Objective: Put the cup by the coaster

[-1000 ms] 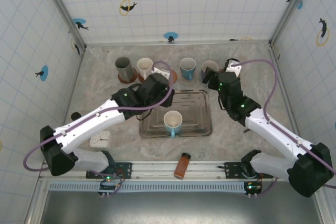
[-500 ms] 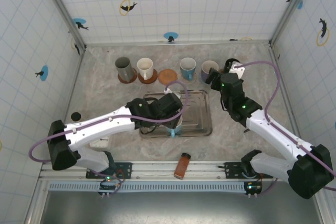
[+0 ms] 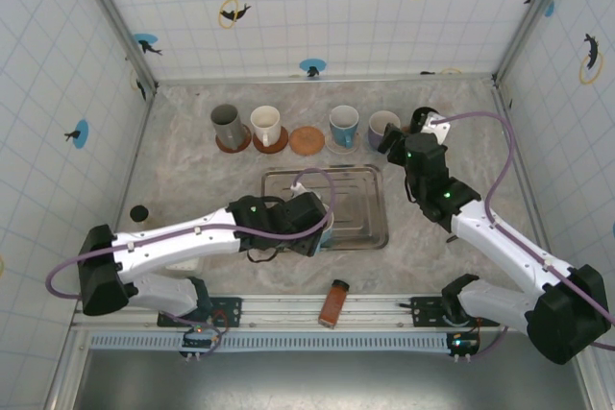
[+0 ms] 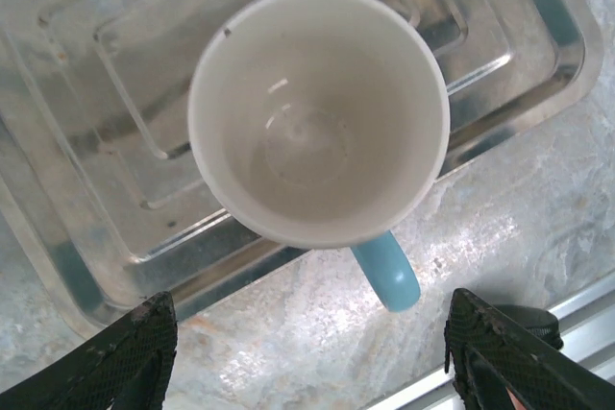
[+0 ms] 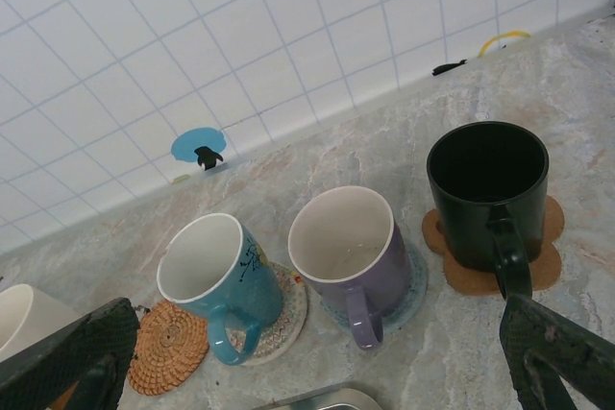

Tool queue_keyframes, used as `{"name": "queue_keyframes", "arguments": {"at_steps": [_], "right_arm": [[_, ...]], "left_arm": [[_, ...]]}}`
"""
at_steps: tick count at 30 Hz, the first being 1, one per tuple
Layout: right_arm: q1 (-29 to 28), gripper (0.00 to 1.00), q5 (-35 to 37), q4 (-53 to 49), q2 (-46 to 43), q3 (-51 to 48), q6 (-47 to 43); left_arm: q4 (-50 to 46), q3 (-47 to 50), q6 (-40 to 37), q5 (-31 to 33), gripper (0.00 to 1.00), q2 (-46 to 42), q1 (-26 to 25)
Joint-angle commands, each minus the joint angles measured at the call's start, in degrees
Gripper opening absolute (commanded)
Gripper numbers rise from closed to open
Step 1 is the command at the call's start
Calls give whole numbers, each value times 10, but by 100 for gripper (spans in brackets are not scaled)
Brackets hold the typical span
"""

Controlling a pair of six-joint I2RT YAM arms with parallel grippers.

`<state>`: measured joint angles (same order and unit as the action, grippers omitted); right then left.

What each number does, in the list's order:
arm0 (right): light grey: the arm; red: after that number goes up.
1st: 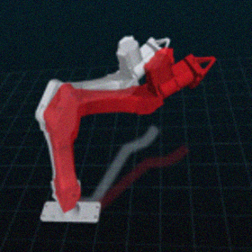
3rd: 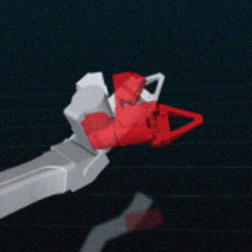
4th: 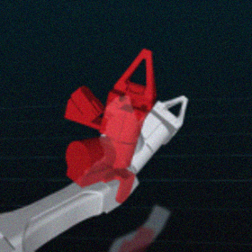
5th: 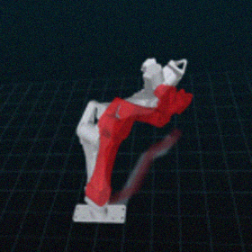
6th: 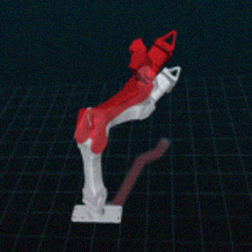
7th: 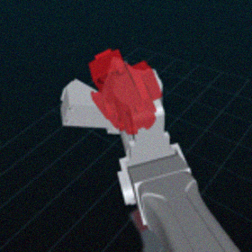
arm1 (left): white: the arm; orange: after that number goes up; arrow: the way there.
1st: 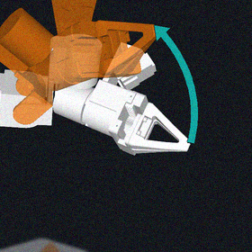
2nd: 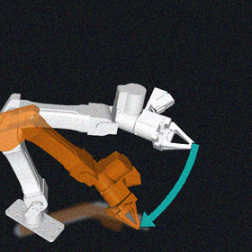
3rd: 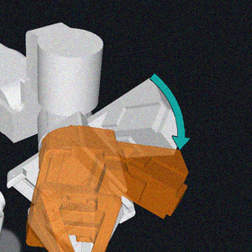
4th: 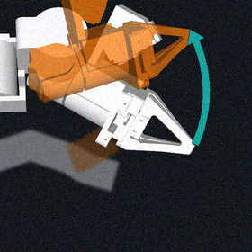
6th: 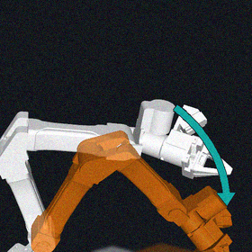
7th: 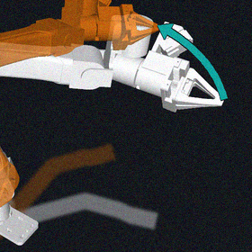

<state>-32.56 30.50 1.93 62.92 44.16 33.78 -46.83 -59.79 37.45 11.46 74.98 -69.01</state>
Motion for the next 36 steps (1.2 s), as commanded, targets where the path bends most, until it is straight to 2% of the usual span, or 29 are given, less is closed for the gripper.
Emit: {"name": "queue_keyframes", "arguments": {"at_steps": [1, 11, 24, 36], "right_arm": [[3, 99, 8, 19, 0, -5, 9], [3, 99, 5, 21, 4, -4, 8], [3, 99, -9, 30, 13, -1, 8], [2, 99, -14, 26, 19, 3, 8]], "left_arm": [[11, 12, 20, -15, 74, -8, -8], [56, 40, 31, -41, 75, 7, -17], [90, 50, 29, -40, 74, 50, -18], [105, 60, 41, -23, 61, 76, -18]]}}
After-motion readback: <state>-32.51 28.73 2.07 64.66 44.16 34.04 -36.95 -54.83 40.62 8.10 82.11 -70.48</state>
